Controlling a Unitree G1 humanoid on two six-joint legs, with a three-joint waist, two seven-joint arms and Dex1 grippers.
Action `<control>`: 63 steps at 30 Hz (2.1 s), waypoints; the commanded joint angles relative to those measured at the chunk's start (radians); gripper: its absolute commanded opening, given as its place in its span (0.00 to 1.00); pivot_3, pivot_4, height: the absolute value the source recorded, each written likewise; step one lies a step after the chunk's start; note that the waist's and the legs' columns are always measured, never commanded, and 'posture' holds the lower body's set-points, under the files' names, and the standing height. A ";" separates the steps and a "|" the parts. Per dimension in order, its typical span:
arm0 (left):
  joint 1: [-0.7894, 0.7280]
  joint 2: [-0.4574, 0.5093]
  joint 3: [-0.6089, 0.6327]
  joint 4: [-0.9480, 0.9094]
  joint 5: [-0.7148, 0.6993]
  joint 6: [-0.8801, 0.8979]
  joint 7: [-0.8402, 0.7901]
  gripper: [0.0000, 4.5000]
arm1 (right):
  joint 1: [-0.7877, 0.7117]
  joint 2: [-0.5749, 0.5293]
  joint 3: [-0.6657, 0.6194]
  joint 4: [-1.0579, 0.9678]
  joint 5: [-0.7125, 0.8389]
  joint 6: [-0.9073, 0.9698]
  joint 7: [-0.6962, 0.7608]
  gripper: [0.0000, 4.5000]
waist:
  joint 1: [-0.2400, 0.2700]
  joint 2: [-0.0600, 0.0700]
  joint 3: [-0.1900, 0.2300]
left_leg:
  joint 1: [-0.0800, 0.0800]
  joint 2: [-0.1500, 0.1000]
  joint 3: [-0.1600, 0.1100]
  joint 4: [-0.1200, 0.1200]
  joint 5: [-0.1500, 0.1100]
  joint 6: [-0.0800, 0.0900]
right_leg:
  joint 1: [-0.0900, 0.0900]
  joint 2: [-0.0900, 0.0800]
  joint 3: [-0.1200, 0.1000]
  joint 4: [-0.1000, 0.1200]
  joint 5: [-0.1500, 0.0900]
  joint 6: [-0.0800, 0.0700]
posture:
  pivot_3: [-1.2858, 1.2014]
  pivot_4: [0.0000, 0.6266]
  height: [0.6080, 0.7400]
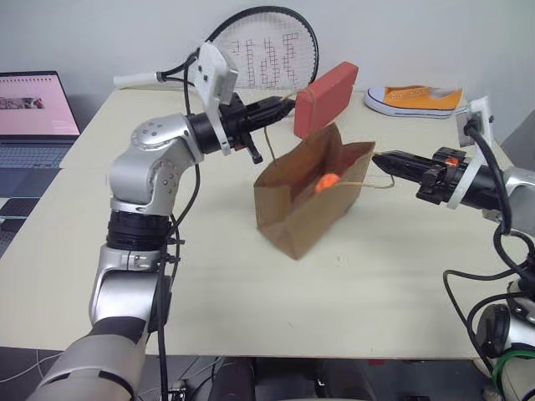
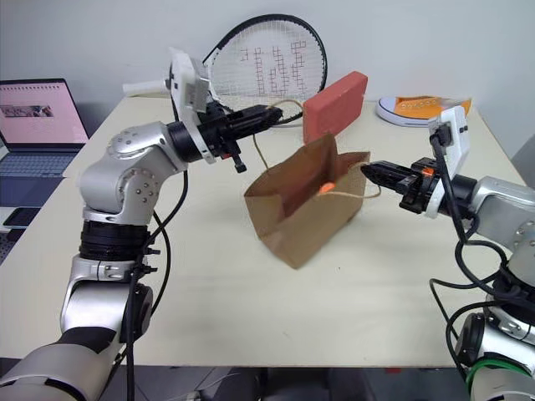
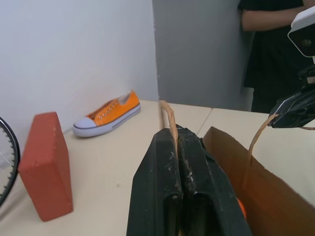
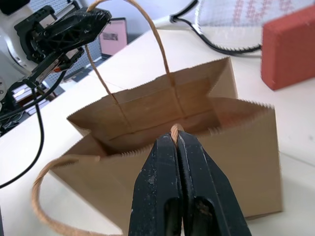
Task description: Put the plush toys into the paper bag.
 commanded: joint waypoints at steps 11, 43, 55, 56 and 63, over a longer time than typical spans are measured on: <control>-0.142 -0.063 -0.011 0.187 0.072 -0.121 -0.052 0.00 | -0.014 0.011 -0.014 0.020 0.037 -0.059 -0.088 0.01 | -0.001 0.000 0.000 | 0.000 0.000 0.000 0.000 0.000 0.000 | 0.000 0.000 0.000 0.000 0.000 0.000 | 0.52 0.24 1.00; 0.335 0.212 0.215 -0.322 -0.167 0.210 -0.096 0.99 | 0.189 -0.402 0.063 -0.060 -0.073 -0.497 0.344 1.00 | -0.001 0.000 0.000 | 0.000 0.001 0.000 -0.001 0.000 0.000 | -0.001 0.000 0.000 0.000 -0.001 0.000 | 0.52 0.24 1.00; 0.498 0.100 0.114 -0.404 -0.143 0.152 0.023 0.99 | 0.271 -0.403 0.105 -0.186 0.046 -0.560 0.435 1.00 | 0.004 0.000 0.000 | 0.001 0.000 0.001 0.003 0.000 0.000 | 0.002 0.000 0.001 0.000 -0.003 -0.004 | 0.52 0.24 1.00; 0.489 0.092 0.101 -0.380 -0.128 0.133 0.024 0.99 | 0.267 -0.404 0.109 -0.186 0.054 -0.556 0.430 1.00 | 0.004 0.000 0.000 | 0.001 0.000 0.001 0.003 0.000 0.000 | 0.002 0.000 0.001 0.000 -0.003 -0.004 | 0.52 0.24 1.00; 0.420 0.048 0.071 -0.255 -0.117 0.068 -0.014 0.99 | 0.268 -0.419 0.107 -0.192 0.111 -0.527 0.408 1.00 | 0.002 0.000 0.000 | 0.000 0.000 0.001 0.003 0.000 0.000 | 0.001 0.000 0.001 -0.001 -0.003 -0.004 | 0.52 0.24 1.00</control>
